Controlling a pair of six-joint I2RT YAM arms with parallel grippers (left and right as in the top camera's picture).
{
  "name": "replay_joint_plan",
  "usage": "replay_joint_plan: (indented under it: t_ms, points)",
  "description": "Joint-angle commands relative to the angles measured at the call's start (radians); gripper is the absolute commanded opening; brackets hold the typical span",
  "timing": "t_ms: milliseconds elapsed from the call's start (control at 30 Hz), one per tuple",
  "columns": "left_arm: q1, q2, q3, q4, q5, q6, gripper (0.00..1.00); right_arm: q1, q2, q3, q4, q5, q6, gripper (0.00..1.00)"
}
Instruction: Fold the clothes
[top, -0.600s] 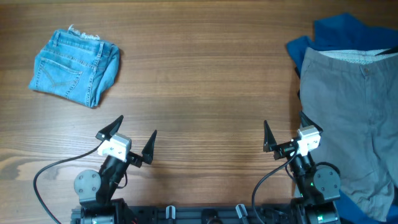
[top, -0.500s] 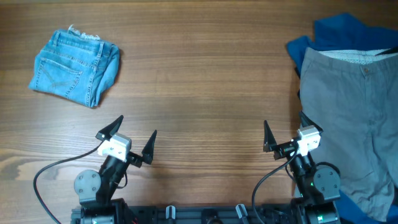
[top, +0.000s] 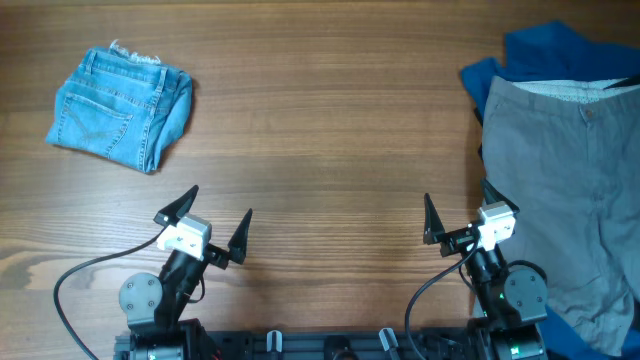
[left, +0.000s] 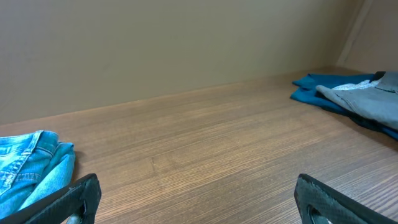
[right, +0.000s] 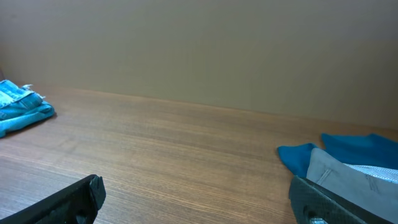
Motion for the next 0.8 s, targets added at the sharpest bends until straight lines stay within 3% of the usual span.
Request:
replay_joint_plan:
  t_ms: [0,767]
  points:
    - [-0.006,-0.007,-0.003,-0.003,0.012,-0.006,1.00,-0.004,-0.002,-0.001,0.005,-0.012,0.007,1.00]
    - [-0.006,-0.007,-0.003,0.008,0.010,0.027,1.00,-0.004,-0.002,-0.001,0.005,-0.011,0.007,1.00]
